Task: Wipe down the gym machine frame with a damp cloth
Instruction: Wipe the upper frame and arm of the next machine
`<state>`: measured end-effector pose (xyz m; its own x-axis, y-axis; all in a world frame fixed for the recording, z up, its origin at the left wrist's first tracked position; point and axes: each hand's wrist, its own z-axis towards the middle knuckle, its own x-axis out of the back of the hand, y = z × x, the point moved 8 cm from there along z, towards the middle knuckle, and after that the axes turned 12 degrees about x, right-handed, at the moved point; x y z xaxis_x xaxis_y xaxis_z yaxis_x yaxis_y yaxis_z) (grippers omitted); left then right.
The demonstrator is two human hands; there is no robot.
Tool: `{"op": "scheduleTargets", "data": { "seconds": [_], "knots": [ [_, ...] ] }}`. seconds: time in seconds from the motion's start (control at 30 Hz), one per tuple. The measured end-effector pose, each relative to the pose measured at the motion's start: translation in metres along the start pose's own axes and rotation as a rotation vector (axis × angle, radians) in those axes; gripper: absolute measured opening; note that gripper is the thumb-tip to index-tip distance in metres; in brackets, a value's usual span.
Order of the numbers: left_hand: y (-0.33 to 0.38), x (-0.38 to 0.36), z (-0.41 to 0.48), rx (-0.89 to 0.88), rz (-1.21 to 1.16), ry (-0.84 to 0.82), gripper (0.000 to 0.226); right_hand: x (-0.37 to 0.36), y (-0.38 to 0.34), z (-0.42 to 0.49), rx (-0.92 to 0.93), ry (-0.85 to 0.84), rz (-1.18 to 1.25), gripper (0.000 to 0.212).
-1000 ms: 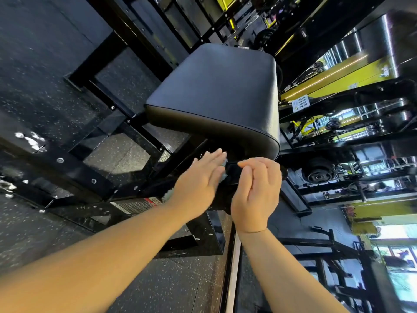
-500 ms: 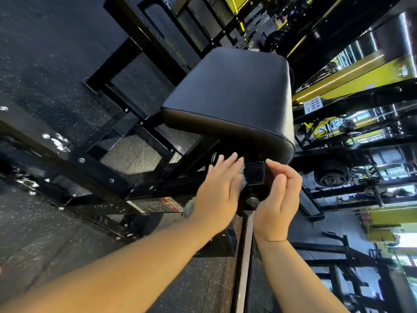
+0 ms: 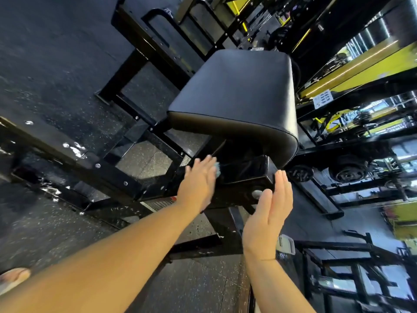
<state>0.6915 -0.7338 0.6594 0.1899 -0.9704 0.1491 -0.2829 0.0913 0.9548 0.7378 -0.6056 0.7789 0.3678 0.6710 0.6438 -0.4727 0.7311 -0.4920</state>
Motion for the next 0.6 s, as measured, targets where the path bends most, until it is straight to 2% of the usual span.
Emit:
{"op": "scheduleTargets", "data": {
  "seconds": [0.07,0.13,0.27,0.43,0.5,0.6],
  "knots": [
    [-0.053,0.0,0.016,0.185,0.005,-0.075,0.045,-0.008,-0.001,-0.016,-0.003,-0.018,-0.07,0.054],
    [-0.087,0.002,0.021,0.287,-0.014,-0.088,0.046,-0.022,-0.006,-0.04,-0.031,-0.083,0.001,0.058],
    [-0.101,0.001,0.001,0.282,-0.119,-0.096,0.046,-0.047,-0.007,-0.085,-0.01,-0.28,0.046,0.063],
    [-0.106,0.008,0.034,0.347,-0.046,-0.072,0.045,-0.061,0.023,-0.082,0.033,-0.302,-0.103,0.069],
    [-0.107,0.006,0.04,0.371,-0.039,-0.101,0.045,-0.063,0.028,-0.087,0.081,-0.366,-0.143,0.074],
    [-0.107,0.003,0.017,0.345,-0.063,-0.051,0.044,-0.059,0.037,-0.094,0.087,-0.435,-0.118,0.084]
  ]
}}
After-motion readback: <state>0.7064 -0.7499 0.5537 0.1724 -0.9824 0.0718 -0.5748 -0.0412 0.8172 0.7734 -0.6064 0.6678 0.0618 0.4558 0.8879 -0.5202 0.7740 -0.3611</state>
